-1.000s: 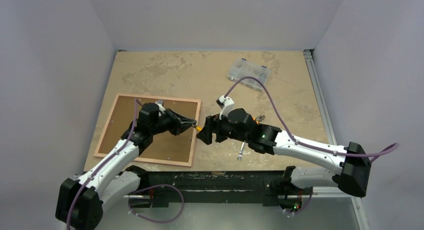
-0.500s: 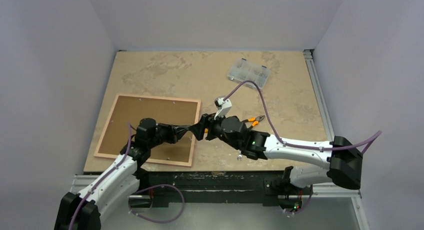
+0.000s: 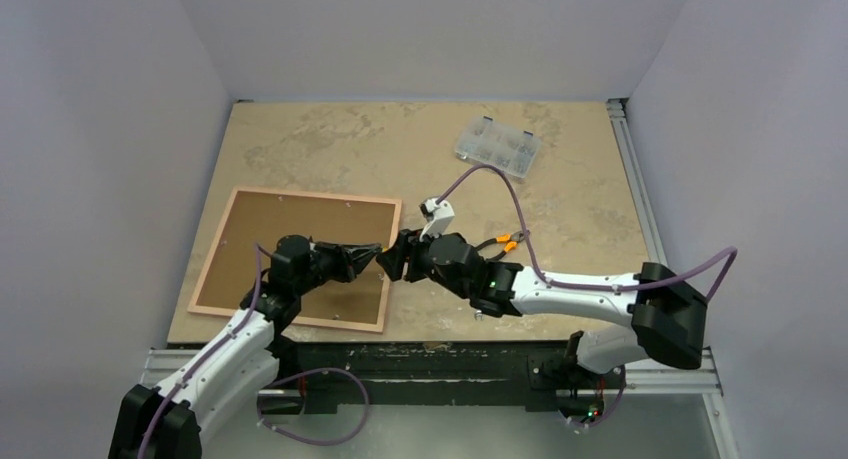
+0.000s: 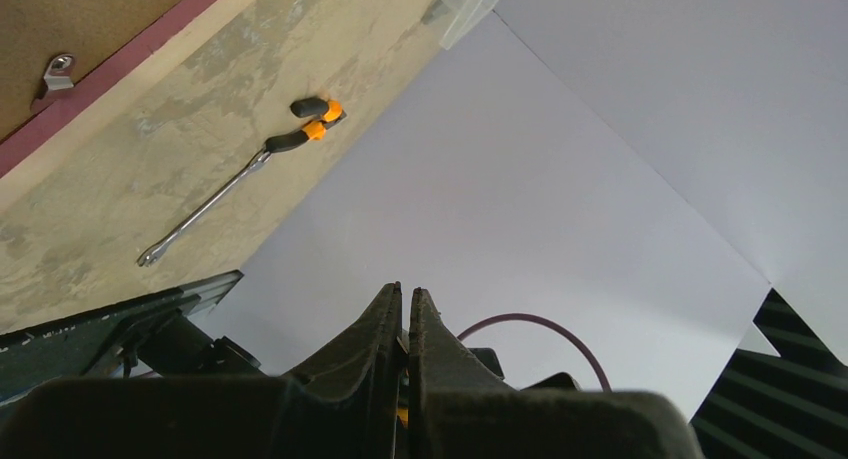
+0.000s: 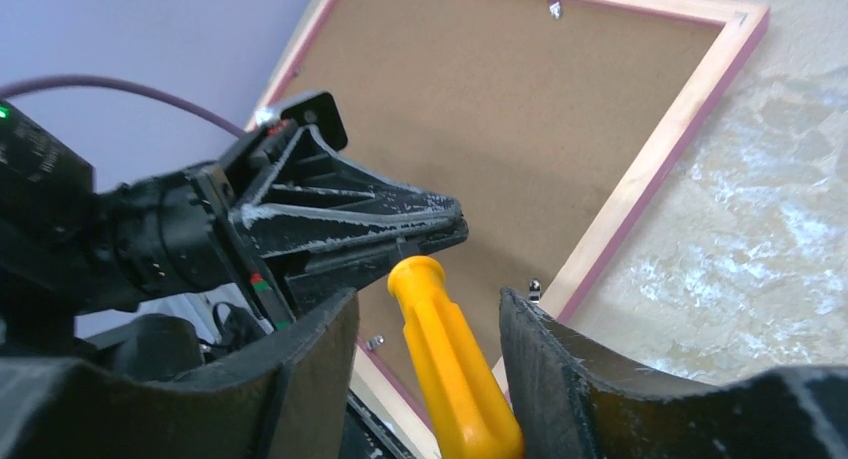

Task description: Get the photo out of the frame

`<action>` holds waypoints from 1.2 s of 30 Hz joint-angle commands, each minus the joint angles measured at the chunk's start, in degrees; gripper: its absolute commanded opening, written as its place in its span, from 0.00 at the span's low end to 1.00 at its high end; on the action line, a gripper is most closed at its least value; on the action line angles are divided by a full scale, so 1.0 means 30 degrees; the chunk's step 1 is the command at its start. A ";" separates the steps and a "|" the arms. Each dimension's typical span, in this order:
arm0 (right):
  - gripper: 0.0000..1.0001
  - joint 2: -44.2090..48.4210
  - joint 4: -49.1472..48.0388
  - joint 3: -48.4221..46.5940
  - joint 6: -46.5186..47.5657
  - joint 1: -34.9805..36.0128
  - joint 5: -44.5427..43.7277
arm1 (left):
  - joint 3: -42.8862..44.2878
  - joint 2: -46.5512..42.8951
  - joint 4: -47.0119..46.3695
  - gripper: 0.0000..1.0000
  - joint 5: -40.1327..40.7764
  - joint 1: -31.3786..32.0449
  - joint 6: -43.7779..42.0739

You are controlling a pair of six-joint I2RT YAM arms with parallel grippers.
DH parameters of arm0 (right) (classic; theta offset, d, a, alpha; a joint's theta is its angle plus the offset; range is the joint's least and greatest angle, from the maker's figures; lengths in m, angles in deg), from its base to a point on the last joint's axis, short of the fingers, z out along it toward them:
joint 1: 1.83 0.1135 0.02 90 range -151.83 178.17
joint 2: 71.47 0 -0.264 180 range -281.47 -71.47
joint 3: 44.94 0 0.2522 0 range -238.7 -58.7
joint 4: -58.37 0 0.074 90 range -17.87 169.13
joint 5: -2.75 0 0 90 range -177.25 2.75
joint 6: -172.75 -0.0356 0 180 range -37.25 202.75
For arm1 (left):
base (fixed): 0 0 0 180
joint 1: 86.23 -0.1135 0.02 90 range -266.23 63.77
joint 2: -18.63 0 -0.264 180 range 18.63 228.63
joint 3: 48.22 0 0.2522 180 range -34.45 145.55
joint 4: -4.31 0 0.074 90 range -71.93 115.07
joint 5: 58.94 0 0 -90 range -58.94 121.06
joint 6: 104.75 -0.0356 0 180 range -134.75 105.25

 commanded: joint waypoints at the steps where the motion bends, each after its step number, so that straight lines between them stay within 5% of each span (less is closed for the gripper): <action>1: 0.48 -0.0695 -0.0707 -0.1142 0.0335 -0.0040 0.0646 | 0.0351 0.0245 -0.1029 0.00 -0.0294 -0.0134 0.1317; 4: 0.39 -0.0342 -0.0806 -0.0790 0.0407 -0.0040 -0.0077 | 0.0399 -0.0086 -0.0490 0.00 -0.0154 -0.0137 0.1172; 8: 0.46 -0.0485 -0.1180 -0.0549 0.0182 -0.0040 -0.0239 | 0.0326 -0.0232 -0.0402 0.00 -0.0050 -0.0134 0.1157; 17: 0.37 -0.0698 -0.2019 -0.0586 0.0075 -0.0174 -0.0224 | 0.0280 -0.0044 -0.0742 0.00 -0.0248 -0.0134 0.1119; 21: 0.28 -0.0917 -0.1924 -0.0783 0.0070 -0.0216 -0.0112 | 0.0212 -0.0178 -0.0750 0.00 -0.0278 -0.0134 0.1065; 24: 0.04 -0.1033 -0.1775 -0.0891 0.0099 -0.0299 -0.0043 | 0.0119 -0.0436 -0.0508 0.00 -0.0332 -0.0134 0.0954; 26: 0.00 -0.1029 -0.1461 -0.1001 0.0392 -0.0326 0.0007 | 0.0341 -0.0849 0.0384 0.01 -0.0331 -0.0134 0.0290; 30: 0.00 -0.0460 -0.0692 -0.0674 0.1451 -0.0419 -0.0243 | 0.2572 -0.2246 0.7721 0.73 0.0798 -0.0163 -0.4542; 32: 0.00 -0.0014 -0.0200 -0.0400 0.1958 -0.0736 0.0281 | 0.3828 -0.2924 1.1216 0.91 0.2134 -0.0231 -0.7467; 36: 0.00 0.0124 0.2241 -0.0668 0.2787 -0.2176 0.2978 | 0.5421 -0.4702 1.6092 0.96 0.5701 -0.0309 -1.2412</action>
